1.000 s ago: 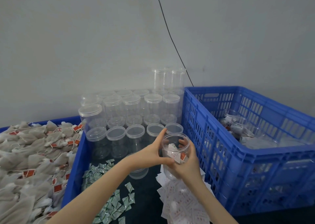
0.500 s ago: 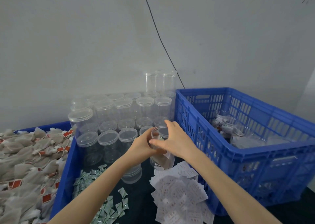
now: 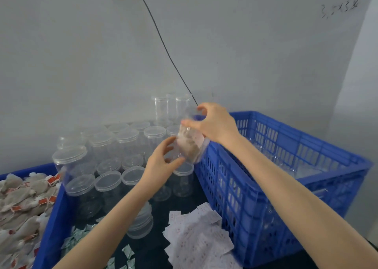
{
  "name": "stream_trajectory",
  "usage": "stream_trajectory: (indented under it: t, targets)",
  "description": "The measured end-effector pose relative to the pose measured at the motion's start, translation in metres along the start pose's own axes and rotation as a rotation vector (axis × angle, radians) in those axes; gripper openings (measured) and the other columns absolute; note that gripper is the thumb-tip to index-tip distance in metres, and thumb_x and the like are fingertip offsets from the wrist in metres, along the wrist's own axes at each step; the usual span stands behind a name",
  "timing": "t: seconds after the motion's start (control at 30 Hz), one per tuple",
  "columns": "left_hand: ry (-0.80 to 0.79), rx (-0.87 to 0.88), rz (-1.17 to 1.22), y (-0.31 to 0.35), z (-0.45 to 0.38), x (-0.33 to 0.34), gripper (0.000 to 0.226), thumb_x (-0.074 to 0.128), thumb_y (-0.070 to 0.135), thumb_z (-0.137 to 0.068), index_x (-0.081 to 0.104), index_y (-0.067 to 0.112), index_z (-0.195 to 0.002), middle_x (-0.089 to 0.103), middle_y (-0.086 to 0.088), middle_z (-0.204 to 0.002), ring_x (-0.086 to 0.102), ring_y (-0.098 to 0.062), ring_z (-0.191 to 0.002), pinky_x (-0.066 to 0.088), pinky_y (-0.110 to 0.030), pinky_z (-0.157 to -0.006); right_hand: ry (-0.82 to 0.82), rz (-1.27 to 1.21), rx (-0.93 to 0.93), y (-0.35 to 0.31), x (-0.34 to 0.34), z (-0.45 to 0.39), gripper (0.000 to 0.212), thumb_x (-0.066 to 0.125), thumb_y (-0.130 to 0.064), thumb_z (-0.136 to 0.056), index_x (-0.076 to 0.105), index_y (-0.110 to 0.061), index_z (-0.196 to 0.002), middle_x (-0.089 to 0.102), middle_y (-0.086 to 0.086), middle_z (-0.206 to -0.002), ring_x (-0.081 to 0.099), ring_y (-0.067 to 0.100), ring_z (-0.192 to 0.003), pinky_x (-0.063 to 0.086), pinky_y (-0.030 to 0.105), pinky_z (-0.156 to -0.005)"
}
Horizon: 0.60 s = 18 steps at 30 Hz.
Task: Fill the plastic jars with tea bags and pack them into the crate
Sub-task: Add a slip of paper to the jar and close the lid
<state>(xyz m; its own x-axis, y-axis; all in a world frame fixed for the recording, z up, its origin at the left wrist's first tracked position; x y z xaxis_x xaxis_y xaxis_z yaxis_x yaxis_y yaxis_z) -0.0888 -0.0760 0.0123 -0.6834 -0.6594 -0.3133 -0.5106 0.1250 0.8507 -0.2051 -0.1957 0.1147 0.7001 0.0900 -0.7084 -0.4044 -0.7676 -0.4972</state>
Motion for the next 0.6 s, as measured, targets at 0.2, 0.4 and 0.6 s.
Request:
stream_trajectory:
  t: [0.2, 0.4, 0.6]
  targets:
    - [-0.062, -0.017, -0.031, -0.006, -0.008, 0.018, 0.032, 0.062, 0.007, -0.089, 0.062, 0.037, -0.099, 0.065, 0.022, -0.104, 0.06, 0.004, -0.1, 0.044, -0.009, -0.078, 0.25, -0.008, 0.099, 0.036, -0.033, -0.044, 0.079, 0.068, -0.069, -0.074, 0.054, -0.018, -0.133, 0.058, 0.0, -0.131, 0.058, 0.019, -0.112, 0.039, 0.03, -0.081]
    - [-0.108, -0.074, 0.042, -0.014, -0.021, 0.038, 0.03, 0.055, 0.005, -0.093, 0.068, 0.031, -0.092, 0.071, 0.017, -0.09, 0.064, 0.003, -0.092, 0.046, -0.014, -0.084, 0.29, 0.0, 0.209, 0.088, -0.007, -0.069, 0.079, 0.071, -0.056, -0.079, 0.045, -0.013, -0.14, 0.047, 0.006, -0.136, 0.054, 0.024, -0.118, 0.043, 0.032, -0.081]
    - [-0.116, -0.089, 0.105, -0.029, -0.033, 0.044, 0.03, 0.051, 0.001, -0.094, 0.07, 0.024, -0.093, 0.072, 0.01, -0.087, 0.066, -0.001, -0.088, 0.049, -0.016, -0.08, 0.067, 0.112, 0.212, 0.131, 0.047, -0.083, 0.078, 0.072, -0.043, -0.085, 0.036, -0.003, -0.141, 0.036, 0.015, -0.14, 0.039, 0.033, -0.13, 0.042, 0.037, -0.096]
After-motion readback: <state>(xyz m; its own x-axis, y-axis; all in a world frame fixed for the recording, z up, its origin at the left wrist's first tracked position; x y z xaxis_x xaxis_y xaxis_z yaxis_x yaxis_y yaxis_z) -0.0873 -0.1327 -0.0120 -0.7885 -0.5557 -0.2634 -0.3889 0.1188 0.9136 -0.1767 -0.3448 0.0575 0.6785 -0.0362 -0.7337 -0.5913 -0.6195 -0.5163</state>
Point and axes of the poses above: each hand's wrist, its own z-axis away from the middle knuckle, its own x-axis out of the palm, y = z × x, the point moved 4 cm from there along -z, towards the middle knuckle
